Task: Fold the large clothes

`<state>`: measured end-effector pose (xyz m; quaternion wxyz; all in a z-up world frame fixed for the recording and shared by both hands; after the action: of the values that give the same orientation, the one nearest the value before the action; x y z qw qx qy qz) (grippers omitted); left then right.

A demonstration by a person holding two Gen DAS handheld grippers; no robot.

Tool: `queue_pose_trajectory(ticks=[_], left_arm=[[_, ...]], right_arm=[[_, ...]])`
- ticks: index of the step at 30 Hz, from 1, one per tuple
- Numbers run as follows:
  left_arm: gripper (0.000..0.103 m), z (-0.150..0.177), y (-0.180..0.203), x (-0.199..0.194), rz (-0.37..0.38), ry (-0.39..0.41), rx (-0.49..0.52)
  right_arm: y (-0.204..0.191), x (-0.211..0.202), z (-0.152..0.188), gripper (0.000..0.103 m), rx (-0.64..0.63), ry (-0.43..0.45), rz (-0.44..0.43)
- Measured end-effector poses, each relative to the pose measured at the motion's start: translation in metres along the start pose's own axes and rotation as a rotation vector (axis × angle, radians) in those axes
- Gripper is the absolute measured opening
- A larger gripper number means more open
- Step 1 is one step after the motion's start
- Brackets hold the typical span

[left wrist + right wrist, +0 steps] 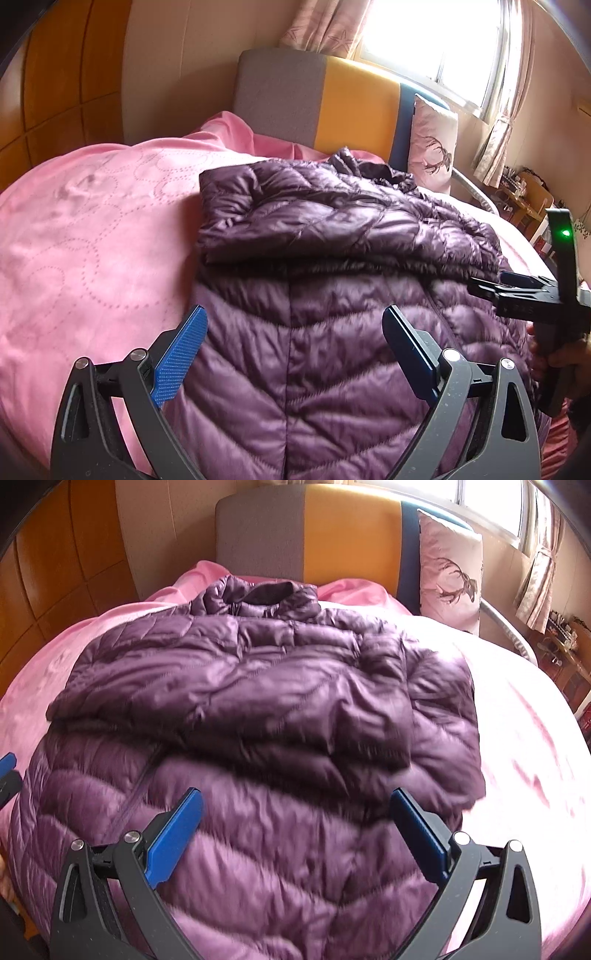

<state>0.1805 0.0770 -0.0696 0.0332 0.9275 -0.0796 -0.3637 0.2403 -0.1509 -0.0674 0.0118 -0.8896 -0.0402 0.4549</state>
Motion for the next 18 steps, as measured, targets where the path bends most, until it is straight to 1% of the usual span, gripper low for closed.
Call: queue_pose_trajectory(ticks=[9, 14, 18], left_arm=[[0.094, 0.023, -0.006, -0.004, -0.009, -0.037, -0.005], [0.094, 0.035, -0.009, -0.008, -0.01, -0.056, -0.005], [0.094, 0.044, -0.012, -0.011, -0.015, -0.072, 0.0]], right_arm=[[0.021, -0.026, 0.048, 0.101, 0.027, -0.021, -0.01], [0.043, -0.044, 0.069, 0.101, 0.032, -0.026, 0.022], [0.067, -0.054, 0.087, 0.101, 0.092, -0.043, 0.03]])
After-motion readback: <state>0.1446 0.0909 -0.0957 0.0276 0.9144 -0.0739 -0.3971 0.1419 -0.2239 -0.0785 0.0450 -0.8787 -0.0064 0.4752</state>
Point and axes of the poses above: each gripper's, at about its wrist camera, not at the fingertips, and x roughly the way its jaws point, y to its right, z to its underside, the point moved 7 cm from there along x, roughly the way its jaws point, and after that the axes turned 3 degrees about x, right-handed, at the moved point
